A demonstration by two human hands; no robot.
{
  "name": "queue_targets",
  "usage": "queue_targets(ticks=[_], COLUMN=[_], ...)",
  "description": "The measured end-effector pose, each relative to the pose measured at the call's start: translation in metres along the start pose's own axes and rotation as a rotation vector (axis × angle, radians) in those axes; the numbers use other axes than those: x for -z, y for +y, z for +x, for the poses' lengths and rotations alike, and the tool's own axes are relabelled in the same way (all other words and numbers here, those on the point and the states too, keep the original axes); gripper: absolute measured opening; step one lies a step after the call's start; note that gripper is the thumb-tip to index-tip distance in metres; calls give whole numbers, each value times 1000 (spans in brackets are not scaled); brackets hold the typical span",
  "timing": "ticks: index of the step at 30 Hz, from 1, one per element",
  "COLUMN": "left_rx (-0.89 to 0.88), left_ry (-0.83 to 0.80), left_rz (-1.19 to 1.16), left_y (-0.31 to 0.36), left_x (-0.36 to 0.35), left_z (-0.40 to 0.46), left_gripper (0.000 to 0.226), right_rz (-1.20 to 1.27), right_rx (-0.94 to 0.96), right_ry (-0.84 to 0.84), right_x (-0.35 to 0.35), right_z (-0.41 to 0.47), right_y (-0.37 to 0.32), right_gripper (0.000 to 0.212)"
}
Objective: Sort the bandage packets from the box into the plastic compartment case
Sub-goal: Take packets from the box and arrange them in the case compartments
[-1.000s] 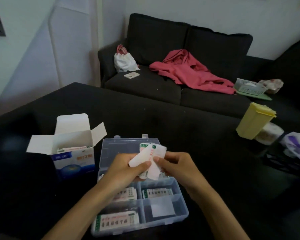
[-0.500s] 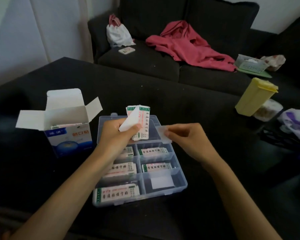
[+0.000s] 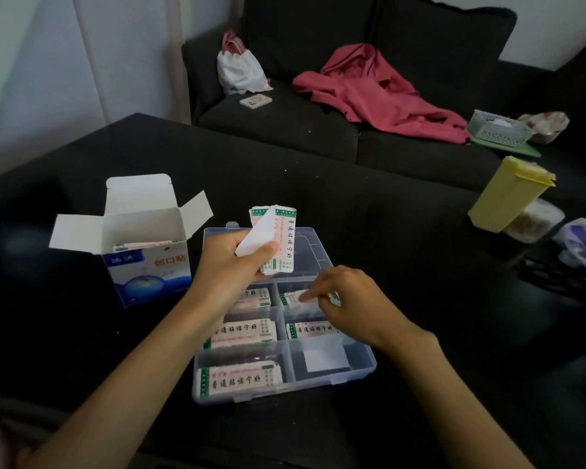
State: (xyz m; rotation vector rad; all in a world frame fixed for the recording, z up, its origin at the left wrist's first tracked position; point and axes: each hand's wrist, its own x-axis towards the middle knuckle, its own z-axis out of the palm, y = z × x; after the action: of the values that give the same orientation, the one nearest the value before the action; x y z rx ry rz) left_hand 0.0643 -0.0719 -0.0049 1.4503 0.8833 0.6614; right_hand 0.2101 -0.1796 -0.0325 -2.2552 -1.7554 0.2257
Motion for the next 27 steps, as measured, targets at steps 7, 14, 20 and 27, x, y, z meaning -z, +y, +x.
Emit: queue_targets(ticks=[7, 14, 20, 27], left_rx=[94, 162, 137, 171], left_ry=[-64, -231, -355, -434], left_rz=[-51, -90, 32, -4], left_y=[-1, -1, -2, -4], left_x=[1, -9, -13, -15], left_z=[1, -1, -4, -7], left_gripper=[32, 31, 17, 10], right_rz=[563, 1011, 1053, 1006], right_rx=[-197, -415, -533, -425], right_ry=[152, 188, 371, 246], right_x=[11, 14, 17, 20], right_z=[0, 3, 6, 0], right_y=[-8, -37, -31, -22], right_gripper=[24, 18, 37, 24])
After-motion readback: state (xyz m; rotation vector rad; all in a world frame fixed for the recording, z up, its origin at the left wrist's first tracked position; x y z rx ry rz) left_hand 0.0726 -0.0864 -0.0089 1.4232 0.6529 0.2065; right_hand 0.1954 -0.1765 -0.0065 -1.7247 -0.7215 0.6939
